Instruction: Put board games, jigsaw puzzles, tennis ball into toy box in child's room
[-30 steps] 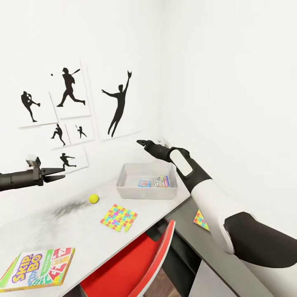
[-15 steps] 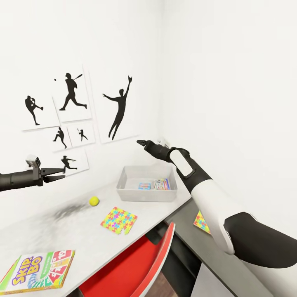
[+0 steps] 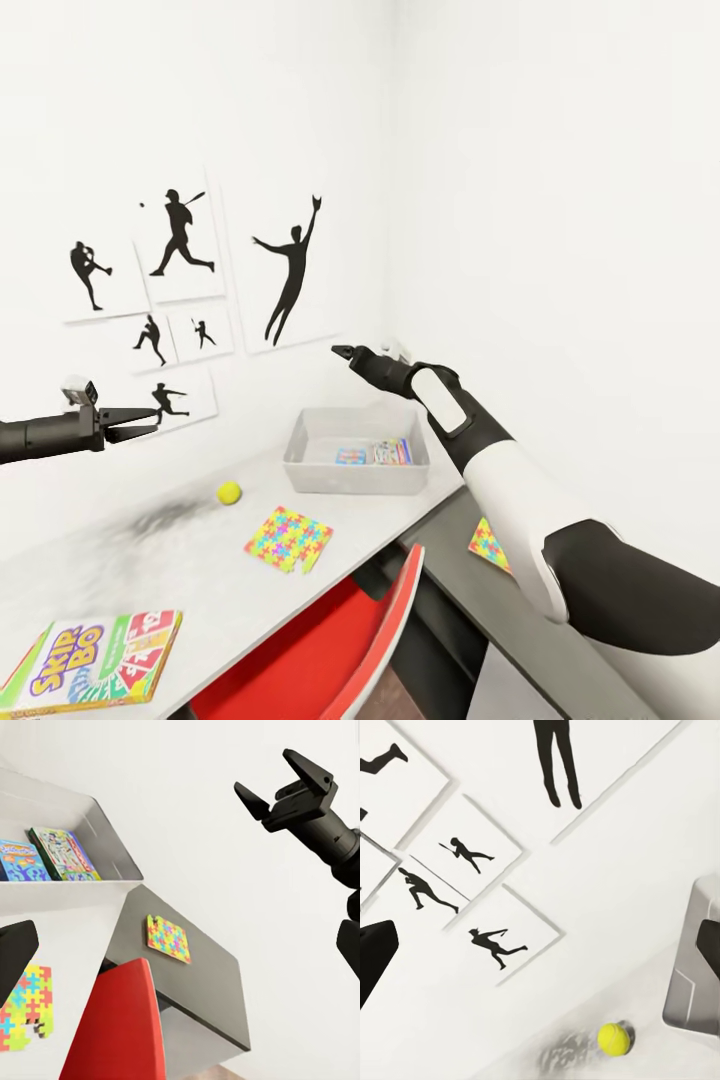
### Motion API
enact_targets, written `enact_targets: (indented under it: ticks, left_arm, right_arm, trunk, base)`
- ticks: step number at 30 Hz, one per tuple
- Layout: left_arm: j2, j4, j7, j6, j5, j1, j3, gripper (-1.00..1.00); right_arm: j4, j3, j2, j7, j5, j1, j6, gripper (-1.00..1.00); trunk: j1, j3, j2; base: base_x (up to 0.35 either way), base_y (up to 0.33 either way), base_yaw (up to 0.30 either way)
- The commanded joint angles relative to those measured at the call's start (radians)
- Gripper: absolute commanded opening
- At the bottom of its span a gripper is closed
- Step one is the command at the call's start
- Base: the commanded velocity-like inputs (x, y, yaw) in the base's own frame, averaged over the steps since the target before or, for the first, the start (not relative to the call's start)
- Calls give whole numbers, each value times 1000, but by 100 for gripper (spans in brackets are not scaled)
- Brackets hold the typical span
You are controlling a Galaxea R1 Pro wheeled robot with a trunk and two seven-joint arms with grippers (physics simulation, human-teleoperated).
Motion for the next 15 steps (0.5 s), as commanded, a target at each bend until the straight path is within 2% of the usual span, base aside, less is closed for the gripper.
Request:
enact_targets:
  ticks: [1, 10, 15]
  left_arm:
    - [0, 0, -4, 11, -1, 0, 0, 100]
    - [-1, 0, -4, 11, -1, 0, -2, 100]
    - [-1, 0, -4, 11, -1, 0, -1, 100]
  right_arm:
    - [0, 0, 0, 2, 0, 1, 2, 100]
    - [0, 0, 0, 1, 0, 4, 2, 100]
    - [0, -1, 0, 1, 2, 4, 2, 100]
  trunk:
    - [0, 1, -1]
    - [0, 16, -1]
    - [0, 24, -1]
  base:
    - [-129, 0, 0]
    - [-189, 79, 0]
    - [-64, 44, 0]
